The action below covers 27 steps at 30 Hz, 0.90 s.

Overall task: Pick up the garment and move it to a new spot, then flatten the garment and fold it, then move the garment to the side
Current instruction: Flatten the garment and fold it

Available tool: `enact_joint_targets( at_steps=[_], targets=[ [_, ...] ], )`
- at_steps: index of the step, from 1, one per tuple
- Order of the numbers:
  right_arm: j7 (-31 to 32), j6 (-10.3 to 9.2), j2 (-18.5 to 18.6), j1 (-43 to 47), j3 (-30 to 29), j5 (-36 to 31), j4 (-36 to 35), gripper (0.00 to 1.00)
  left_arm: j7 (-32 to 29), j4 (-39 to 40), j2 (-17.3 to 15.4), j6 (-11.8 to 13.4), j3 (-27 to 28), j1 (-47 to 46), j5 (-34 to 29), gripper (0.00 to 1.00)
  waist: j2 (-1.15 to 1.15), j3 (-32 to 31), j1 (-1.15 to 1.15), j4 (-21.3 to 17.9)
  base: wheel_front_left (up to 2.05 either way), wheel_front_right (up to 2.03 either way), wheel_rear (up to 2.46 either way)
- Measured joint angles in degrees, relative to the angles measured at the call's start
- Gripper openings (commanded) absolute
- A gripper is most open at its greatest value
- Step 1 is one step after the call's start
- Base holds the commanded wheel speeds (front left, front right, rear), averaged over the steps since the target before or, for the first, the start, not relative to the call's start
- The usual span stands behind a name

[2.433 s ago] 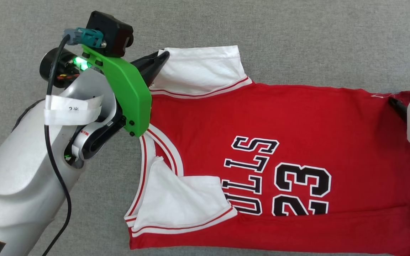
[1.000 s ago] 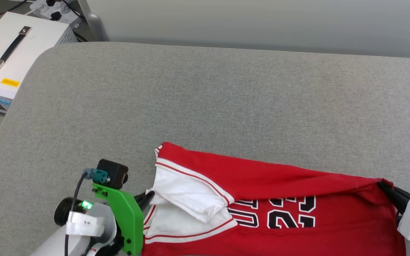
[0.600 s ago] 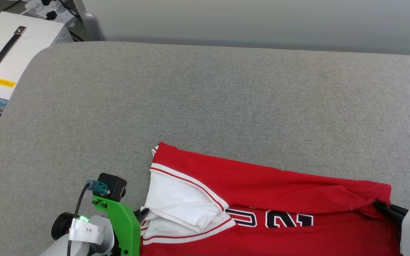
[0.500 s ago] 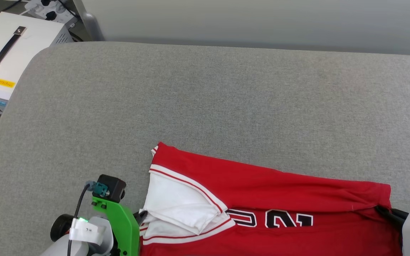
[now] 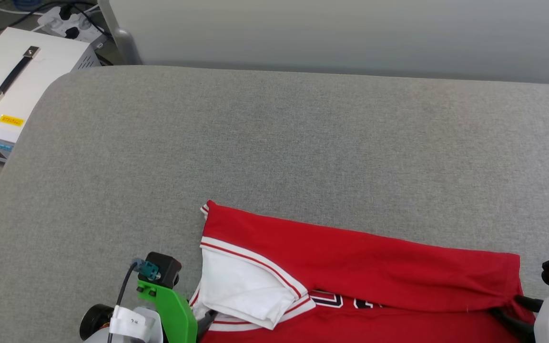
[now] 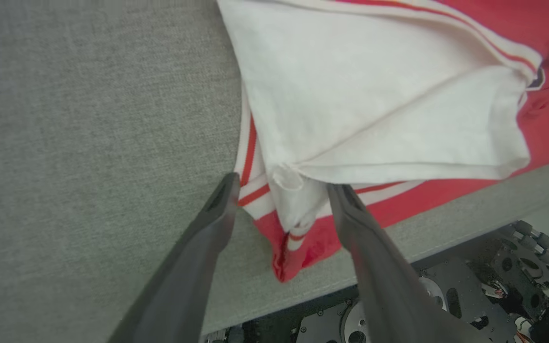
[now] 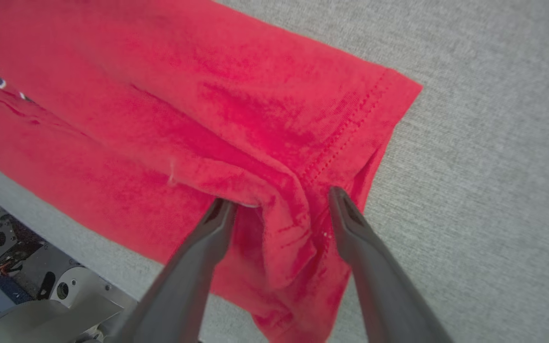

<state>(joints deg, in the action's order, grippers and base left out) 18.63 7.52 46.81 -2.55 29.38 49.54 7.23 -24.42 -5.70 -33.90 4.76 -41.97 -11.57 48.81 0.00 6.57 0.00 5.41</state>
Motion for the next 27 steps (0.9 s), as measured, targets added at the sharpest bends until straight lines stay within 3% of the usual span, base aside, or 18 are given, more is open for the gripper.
enact_joint_targets(
  at_steps=[5,12,17,22,23,27],
  targets=[
    [1.8,0.0,0.1,0.0,-2.6,4.7,0.5,1.0,4.2,1.0,0.3,0.8,1.9,0.7,0.0,1.0,0.0,-1.5,0.0,-0.4,0.0,0.0,0.0],
    [7.9,0.0,-2.0,1.6,-13.4,9.7,-0.2,1.0,14.8,3.5,1.8,4.3,7.6,0.7,-1.0,1.0,0.0,-3.2,0.0,-1.0,0.0,0.0,0.0],
    [12.5,0.0,-7.5,2.7,-20.6,9.5,-1.2,1.0,24.7,3.6,2.4,6.4,10.6,0.3,-5.3,1.0,0.0,-2.7,0.0,-1.0,0.0,0.0,0.0],
    [16.4,0.0,-14.6,2.7,-27.4,6.7,-1.0,1.0,35.1,2.6,4.2,6.6,12.6,-0.1,-8.4,1.0,0.0,-1.5,0.0,-0.8,0.0,0.0,0.0],
    [19.0,0.0,-19.0,2.7,-31.6,2.4,0.2,1.0,38.2,2.0,4.6,6.9,14.1,-0.8,-11.6,1.0,0.0,-0.7,0.0,-0.3,0.0,0.0,0.0],
    [21.9,0.0,-23.8,2.7,-37.2,-4.3,1.9,1.0,39.0,2.2,5.3,6.6,15.8,-1.1,-15.7,1.0,0.0,0.3,0.0,0.3,0.0,0.0,0.0]
  ],
)
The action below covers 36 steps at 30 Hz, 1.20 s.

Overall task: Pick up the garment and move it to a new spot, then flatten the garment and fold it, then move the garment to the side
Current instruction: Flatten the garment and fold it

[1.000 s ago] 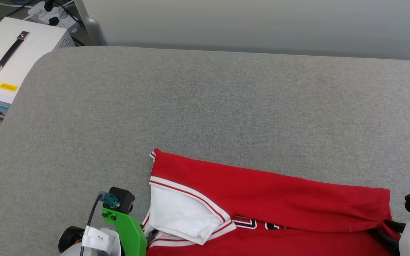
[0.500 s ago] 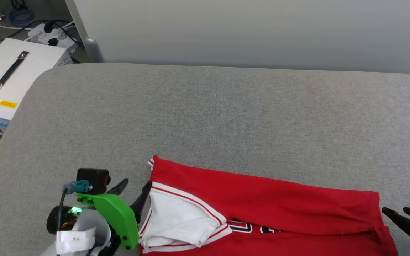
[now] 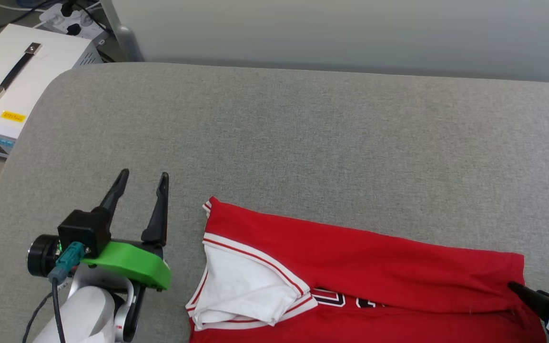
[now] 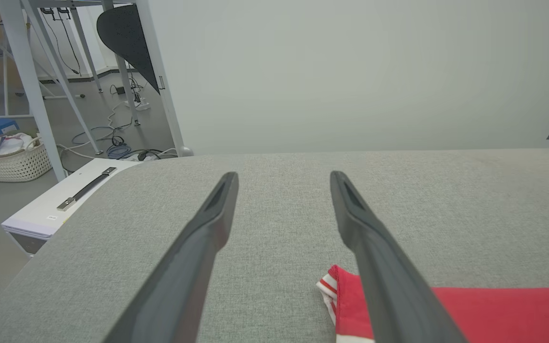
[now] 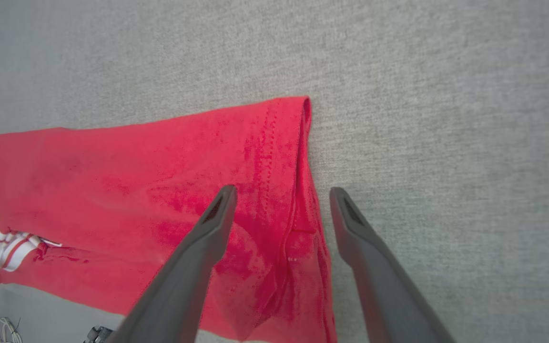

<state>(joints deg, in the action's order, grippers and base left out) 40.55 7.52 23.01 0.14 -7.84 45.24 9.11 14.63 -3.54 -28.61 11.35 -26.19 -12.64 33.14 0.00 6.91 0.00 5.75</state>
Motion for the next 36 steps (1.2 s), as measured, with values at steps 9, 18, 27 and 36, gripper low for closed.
enact_joint_targets(
  at_steps=[9,18,27,36],
  targets=[
    [3.2,0.0,-8.9,0.0,-7.0,-8.7,0.7,1.0,0.0,1.3,5.7,-3.4,9.4,3.1,-6.3,1.0,0.0,1.6,0.0,1.1,0.0,0.0,0.0],
    [4.2,-0.01,-12.6,-0.2,-6.1,-8.1,1.2,1.0,0.0,-0.8,9.4,-7.9,14.0,4.3,-10.2,1.0,0.0,2.2,0.0,0.9,0.0,0.0,0.0],
    [3.8,-0.01,-13.0,-0.3,-4.3,-7.4,2.3,0.0,0.0,-2.7,12.2,-11.1,16.9,4.3,-13.1,1.0,0.0,1.5,0.0,0.5,0.0,0.0,0.0],
    [-0.6,0.08,-11.7,-0.3,-3.8,-7.4,4.0,0.0,0.0,-4.4,14.3,-13.2,19.1,5.1,-14.2,1.0,0.0,0.2,0.0,0.1,0.0,0.0,0.0]
  ],
)
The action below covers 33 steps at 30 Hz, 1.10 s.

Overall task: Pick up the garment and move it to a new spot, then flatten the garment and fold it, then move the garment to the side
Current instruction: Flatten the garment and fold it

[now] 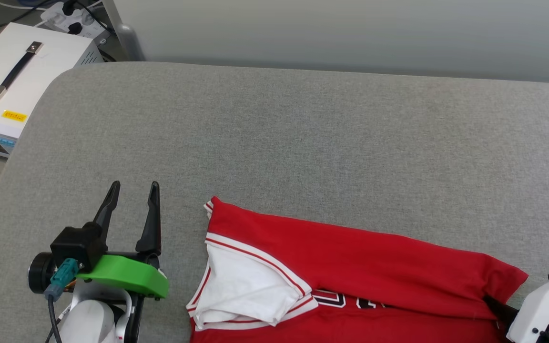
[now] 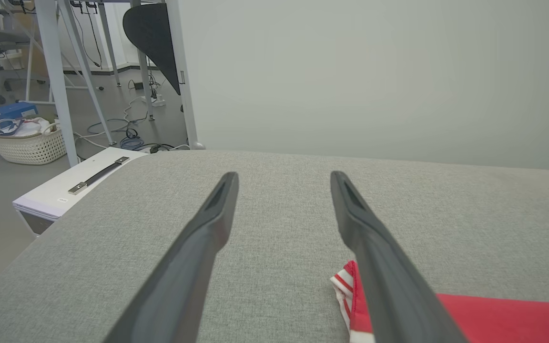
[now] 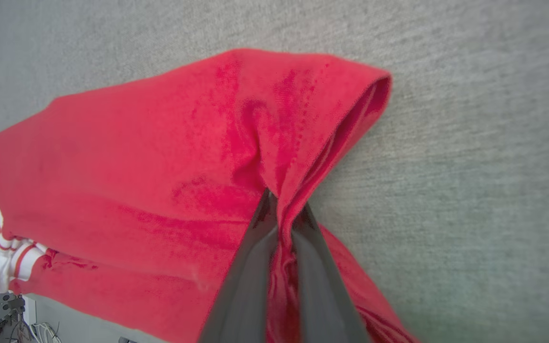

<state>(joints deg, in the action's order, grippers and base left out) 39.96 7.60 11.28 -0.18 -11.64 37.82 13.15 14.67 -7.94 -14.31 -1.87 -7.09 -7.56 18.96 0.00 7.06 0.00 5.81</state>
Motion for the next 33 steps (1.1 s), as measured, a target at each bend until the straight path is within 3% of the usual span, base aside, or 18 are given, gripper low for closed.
enact_joint_targets(
  at_steps=[18,25,33],
  targets=[
    [-4.9,0.0,8.6,-1.7,-7.3,-3.1,6.1,0.0,0.0,-0.9,1.9,-2.0,2.1,0.7,-2.2,1.0,0.0,-2.1,0.0,-0.8,0.0,0.0,0.0],
    [-4.2,-0.07,7.9,-0.9,-5.6,-3.3,3.5,0.0,0.0,-1.7,2.9,-2.5,2.9,2.7,-2.6,1.0,0.0,-4.4,0.0,-1.1,0.0,0.0,0.0],
    [0.1,-0.08,5.4,4.3,-2.5,-2.1,-6.2,0.0,0.0,-2.0,4.2,-3.1,3.3,4.5,-2.9,1.0,0.0,-8.1,0.0,-0.8,0.0,0.0,0.0]
  ],
)
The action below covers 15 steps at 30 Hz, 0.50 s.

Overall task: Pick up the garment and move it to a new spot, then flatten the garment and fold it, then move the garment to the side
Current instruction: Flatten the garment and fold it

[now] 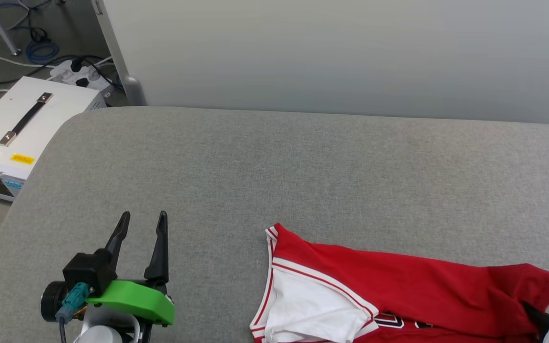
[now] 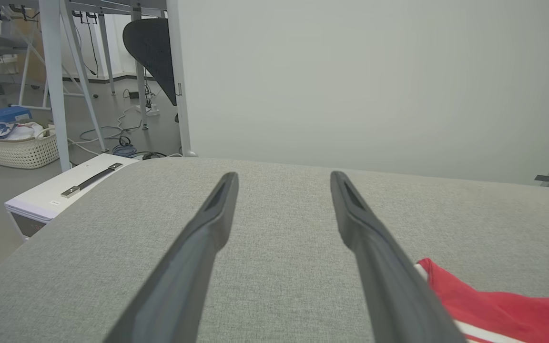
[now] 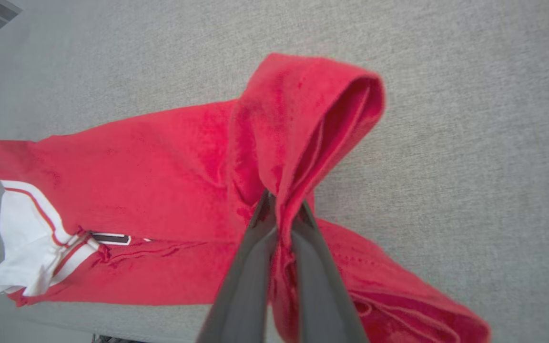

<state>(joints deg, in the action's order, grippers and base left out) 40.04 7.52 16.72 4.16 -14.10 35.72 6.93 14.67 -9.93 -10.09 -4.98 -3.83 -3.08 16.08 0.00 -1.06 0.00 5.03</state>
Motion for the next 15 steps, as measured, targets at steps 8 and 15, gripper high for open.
enact_joint_targets(
  at_steps=[8,15],
  targets=[
    [5.4,0.0,-6.2,2.2,5.2,0.5,-9.9,0.0,0.0,-0.2,1.0,-0.4,0.6,1.7,-0.4,1.0,0.0,-1.4,0.0,1.5,0.0,0.0,0.0],
    [8.3,0.0,-11.9,2.5,10.7,0.9,-14.3,0.0,0.0,-0.2,1.4,-0.9,1.3,1.8,-0.5,1.0,0.0,-1.5,0.0,3.3,0.0,0.0,0.0]
  ],
)
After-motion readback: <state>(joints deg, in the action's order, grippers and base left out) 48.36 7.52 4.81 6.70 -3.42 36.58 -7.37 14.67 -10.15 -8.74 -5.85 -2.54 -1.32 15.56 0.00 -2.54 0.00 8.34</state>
